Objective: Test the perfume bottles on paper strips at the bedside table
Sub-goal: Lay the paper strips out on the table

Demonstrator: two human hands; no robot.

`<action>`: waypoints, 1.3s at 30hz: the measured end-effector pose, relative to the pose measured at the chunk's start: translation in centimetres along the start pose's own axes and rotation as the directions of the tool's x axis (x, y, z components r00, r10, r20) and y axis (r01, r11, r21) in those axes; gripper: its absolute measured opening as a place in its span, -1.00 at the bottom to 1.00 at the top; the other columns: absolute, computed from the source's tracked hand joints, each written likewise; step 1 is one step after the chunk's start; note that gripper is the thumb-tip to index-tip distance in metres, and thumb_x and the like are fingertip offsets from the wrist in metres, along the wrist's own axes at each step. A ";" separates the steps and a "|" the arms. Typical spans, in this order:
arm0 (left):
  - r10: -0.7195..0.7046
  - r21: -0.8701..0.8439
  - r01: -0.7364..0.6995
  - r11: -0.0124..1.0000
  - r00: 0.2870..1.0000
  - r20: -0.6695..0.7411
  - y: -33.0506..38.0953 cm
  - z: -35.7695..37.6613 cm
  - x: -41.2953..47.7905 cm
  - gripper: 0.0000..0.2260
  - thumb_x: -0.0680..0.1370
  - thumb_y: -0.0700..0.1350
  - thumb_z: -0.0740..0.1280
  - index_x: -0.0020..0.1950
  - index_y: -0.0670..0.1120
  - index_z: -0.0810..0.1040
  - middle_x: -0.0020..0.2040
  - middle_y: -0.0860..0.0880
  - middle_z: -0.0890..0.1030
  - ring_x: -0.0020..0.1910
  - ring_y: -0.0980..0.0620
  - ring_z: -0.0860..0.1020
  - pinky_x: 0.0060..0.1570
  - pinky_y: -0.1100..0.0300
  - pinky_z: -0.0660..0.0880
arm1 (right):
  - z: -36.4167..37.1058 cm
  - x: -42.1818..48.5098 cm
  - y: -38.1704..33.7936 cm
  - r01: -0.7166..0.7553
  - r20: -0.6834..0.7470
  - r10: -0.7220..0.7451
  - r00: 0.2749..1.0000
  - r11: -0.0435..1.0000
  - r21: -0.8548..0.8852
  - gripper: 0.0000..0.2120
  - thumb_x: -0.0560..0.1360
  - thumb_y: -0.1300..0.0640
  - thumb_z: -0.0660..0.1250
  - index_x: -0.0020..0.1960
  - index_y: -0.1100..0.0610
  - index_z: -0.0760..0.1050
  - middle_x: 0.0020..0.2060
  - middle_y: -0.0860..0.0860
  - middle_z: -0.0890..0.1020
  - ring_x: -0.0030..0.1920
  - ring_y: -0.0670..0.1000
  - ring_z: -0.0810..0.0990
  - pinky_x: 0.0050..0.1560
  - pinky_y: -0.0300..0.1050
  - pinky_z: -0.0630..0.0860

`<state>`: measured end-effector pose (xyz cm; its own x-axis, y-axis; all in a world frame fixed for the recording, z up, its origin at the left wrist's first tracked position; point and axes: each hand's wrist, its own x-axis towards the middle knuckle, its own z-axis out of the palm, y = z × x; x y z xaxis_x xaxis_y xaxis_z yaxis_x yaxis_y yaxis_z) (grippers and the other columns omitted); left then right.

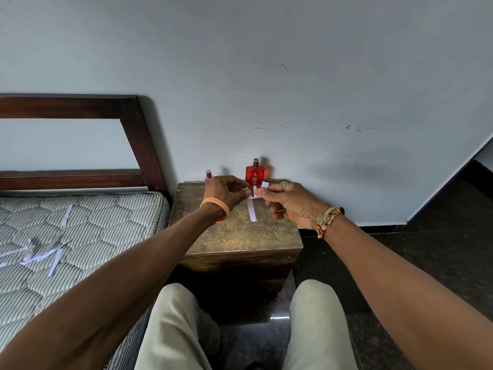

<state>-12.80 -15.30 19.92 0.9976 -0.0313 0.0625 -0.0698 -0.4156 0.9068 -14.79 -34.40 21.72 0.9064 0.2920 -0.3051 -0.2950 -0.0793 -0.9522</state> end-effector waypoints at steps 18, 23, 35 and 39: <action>-0.317 -0.336 0.491 0.804 0.831 0.456 0.7 0.3 -0.4 -0.86 0.46 -0.42 0.35 -0.08 -0.21 0.59 -0.32 -0.14 0.67 -0.36 -0.01 0.66 -0.35 0.18 0.61 | 1.1 1.4 -1.4 0.092 -0.362 -0.139 0.922 0.985 -0.145 -0.84 0.48 0.08 0.48 -0.04 0.17 0.61 -0.35 0.05 0.58 -0.44 -0.10 0.46 -0.41 -0.25 0.46; -0.304 -0.391 0.380 0.838 0.921 0.242 0.6 0.3 0.0 -0.89 0.46 -0.33 0.41 -0.03 -0.21 0.62 -0.30 -0.10 0.66 -0.32 0.01 0.61 -0.32 0.23 0.61 | 0.5 0.8 -1.5 0.103 -0.257 -0.100 0.961 0.995 -0.001 -0.76 0.49 0.08 0.46 0.03 0.24 0.60 -0.29 0.14 0.65 -0.42 -0.03 0.52 -0.39 -0.19 0.49; -0.256 -0.526 0.237 0.816 0.966 0.038 0.5 0.3 0.4 -0.93 0.48 -0.31 0.40 -0.06 -0.23 0.60 -0.33 -0.05 0.66 -0.37 0.10 0.64 -0.25 0.25 0.62 | 2.2 1.0 1.0 0.073 -0.252 -0.078 0.965 0.997 -0.029 -0.64 0.37 0.28 0.56 0.06 0.39 0.51 -0.21 0.25 0.70 -0.25 0.17 0.70 -0.23 0.03 0.65; -0.236 -0.503 0.220 0.836 0.971 0.033 0.2 0.5 0.4 -0.94 0.47 -0.31 0.41 -0.08 -0.22 0.60 -0.27 -0.08 0.66 -0.31 0.06 0.64 -0.19 0.21 0.63 | 2.5 1.1 0.7 0.029 -0.200 -0.037 0.979 0.999 -0.046 -0.64 0.38 0.17 0.56 0.07 0.34 0.58 -0.20 0.20 0.72 -0.24 0.12 0.71 -0.28 -0.09 0.65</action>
<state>-12.42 -15.84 19.95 0.9852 0.0382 -0.1669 0.1622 0.1032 0.9813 -14.71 -31.77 20.76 0.9590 0.0982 -0.2659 -0.2545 -0.1148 -0.9602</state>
